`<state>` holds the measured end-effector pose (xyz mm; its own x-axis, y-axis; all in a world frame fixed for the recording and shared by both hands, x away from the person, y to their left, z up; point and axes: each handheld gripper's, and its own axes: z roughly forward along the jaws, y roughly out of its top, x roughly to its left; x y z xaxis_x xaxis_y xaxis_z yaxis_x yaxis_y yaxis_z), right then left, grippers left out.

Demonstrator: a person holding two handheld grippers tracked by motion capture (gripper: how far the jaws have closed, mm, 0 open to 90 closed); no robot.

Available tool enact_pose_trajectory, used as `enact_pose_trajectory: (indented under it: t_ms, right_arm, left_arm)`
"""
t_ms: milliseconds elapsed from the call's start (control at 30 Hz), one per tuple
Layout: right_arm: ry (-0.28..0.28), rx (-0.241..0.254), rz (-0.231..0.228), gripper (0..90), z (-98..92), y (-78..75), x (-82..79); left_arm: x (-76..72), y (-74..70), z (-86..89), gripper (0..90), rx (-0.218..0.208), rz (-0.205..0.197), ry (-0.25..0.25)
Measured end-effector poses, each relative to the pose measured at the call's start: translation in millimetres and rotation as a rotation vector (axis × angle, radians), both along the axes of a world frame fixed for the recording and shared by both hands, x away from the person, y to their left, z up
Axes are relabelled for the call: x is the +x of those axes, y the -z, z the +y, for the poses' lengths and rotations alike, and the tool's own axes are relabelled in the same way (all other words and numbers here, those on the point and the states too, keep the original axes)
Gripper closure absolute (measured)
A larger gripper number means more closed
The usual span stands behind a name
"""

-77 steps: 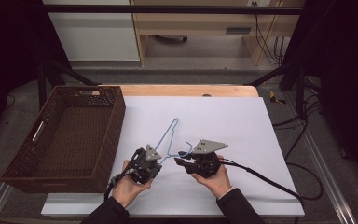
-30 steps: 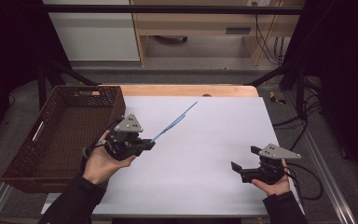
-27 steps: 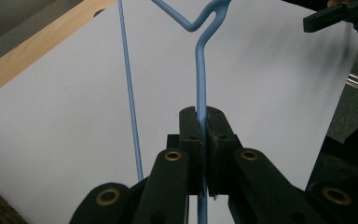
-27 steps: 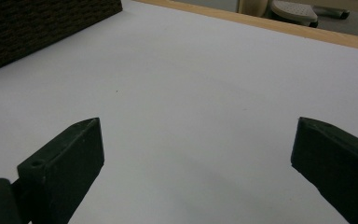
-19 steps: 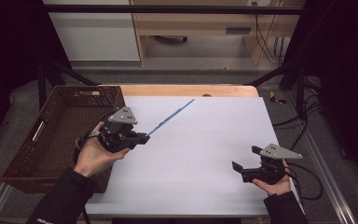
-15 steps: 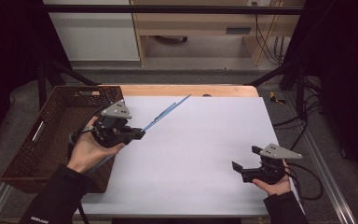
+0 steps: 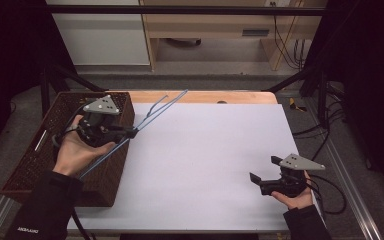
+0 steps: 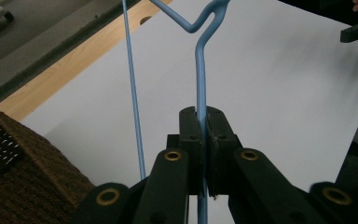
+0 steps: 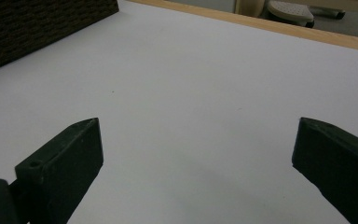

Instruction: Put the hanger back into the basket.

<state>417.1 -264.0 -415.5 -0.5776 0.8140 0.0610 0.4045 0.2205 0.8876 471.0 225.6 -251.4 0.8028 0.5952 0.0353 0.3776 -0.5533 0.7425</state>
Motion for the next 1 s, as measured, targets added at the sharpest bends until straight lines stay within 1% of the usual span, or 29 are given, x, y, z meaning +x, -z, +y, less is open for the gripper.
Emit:
enact_pose_trajectory:
  t_ms: [67, 133, 167, 300, 333, 367, 400, 500, 633, 733, 900, 1000]
  right_arm:
    - [0.000, 0.000, 0.003, 2.2, 0.3, 0.2, 0.0]
    - [-0.003, -0.003, 0.001, 2.2, 0.4, 0.5, 0.3]
    - [-0.003, -0.003, 0.001, 2.2, 0.4, 0.5, 0.3]
    - [-0.002, -0.002, 0.002, 2.2, 0.3, 0.4, 0.2]
    - [-0.002, -0.002, 0.003, 2.2, 0.3, 0.4, 0.2]
    - [0.000, -0.003, 0.004, 2.2, 0.5, 0.7, 0.5]
    - [0.000, -0.003, 0.004, 2.2, 0.5, 0.7, 0.5]
    - [-0.003, -0.003, 0.008, 2.2, 0.8, 0.9, 0.5]
    - [0.001, -0.003, 0.007, 2.2, 0.5, 0.8, 0.6]
    - [0.002, -0.002, 0.007, 2.2, 0.3, 0.9, 0.6]
    - [0.001, 0.000, 0.009, 2.2, 0.5, 0.8, 0.6]
    - [0.001, 0.000, 0.010, 2.2, 0.7, 0.9, 0.6]
  left_arm:
    - [1.2, -1.8, 5.6, 87.3, -0.005, -0.004, -0.012]
    - [3.0, -4.6, 14.1, 87.3, -0.002, -0.008, -0.033]
    - [3.0, -4.6, 14.1, 87.3, -0.002, -0.008, -0.033]
    - [5.2, -6.5, 27.8, 87.3, 0.001, -0.011, -0.059]
    - [5.4, -6.8, 31.4, 87.3, 0.003, -0.011, -0.062]
    - [6.0, -7.5, 39.0, 87.3, 0.007, -0.012, -0.069]
    - [6.0, -7.5, 39.0, 87.2, 0.007, -0.012, -0.069]
    - [6.3, -9.0, 50.2, 87.3, 0.019, -0.014, -0.080]
    - [7.1, -10.8, 64.7, 87.2, 0.020, -0.014, -0.099]
    - [7.5, -11.6, 76.1, 87.3, 0.010, -0.015, -0.115]
    - [6.1, -9.4, 96.2, 87.2, -0.004, -0.015, -0.138]
    - [4.8, -5.7, 107.1, 87.2, 0.008, -0.013, -0.157]
